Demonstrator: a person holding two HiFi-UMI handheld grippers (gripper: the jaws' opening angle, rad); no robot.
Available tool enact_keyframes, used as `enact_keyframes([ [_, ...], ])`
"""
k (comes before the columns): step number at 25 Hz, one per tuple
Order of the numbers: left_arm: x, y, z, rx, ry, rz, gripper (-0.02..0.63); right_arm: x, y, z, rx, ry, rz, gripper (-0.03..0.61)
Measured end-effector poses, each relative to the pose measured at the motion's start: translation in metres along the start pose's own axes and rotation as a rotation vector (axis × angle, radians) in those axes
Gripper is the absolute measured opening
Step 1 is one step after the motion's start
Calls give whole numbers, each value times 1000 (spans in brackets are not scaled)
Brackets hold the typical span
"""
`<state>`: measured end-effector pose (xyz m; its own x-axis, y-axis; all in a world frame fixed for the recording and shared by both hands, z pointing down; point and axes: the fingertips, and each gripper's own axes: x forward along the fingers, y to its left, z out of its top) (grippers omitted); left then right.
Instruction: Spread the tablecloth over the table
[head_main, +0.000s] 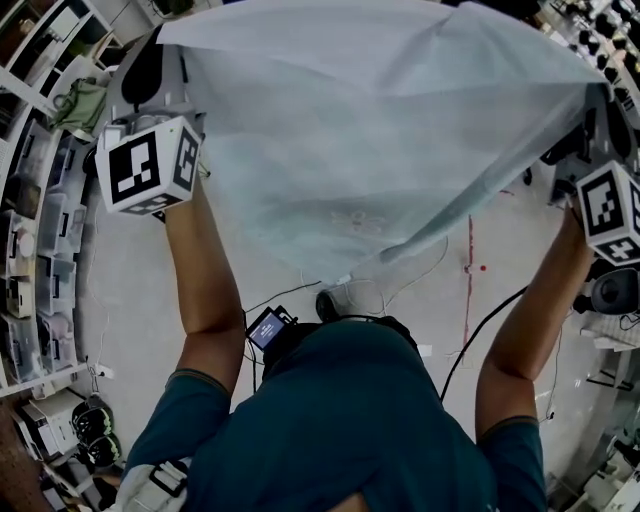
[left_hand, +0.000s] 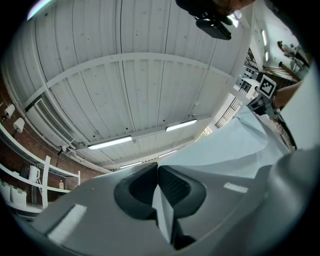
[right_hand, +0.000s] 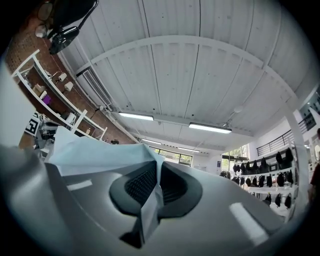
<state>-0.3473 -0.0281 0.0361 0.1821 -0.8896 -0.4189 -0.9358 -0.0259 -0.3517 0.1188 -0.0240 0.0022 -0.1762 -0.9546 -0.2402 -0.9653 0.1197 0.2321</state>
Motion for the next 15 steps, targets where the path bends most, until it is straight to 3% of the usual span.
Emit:
enact_keyframes([
  [7, 30, 15, -21, -14, -5, -7, 0, 41, 9, -8, -49, 32, 2, 15],
  [15, 68, 2, -47, -4, 32, -24, 0, 88, -4, -40, -64, 66, 13, 15],
])
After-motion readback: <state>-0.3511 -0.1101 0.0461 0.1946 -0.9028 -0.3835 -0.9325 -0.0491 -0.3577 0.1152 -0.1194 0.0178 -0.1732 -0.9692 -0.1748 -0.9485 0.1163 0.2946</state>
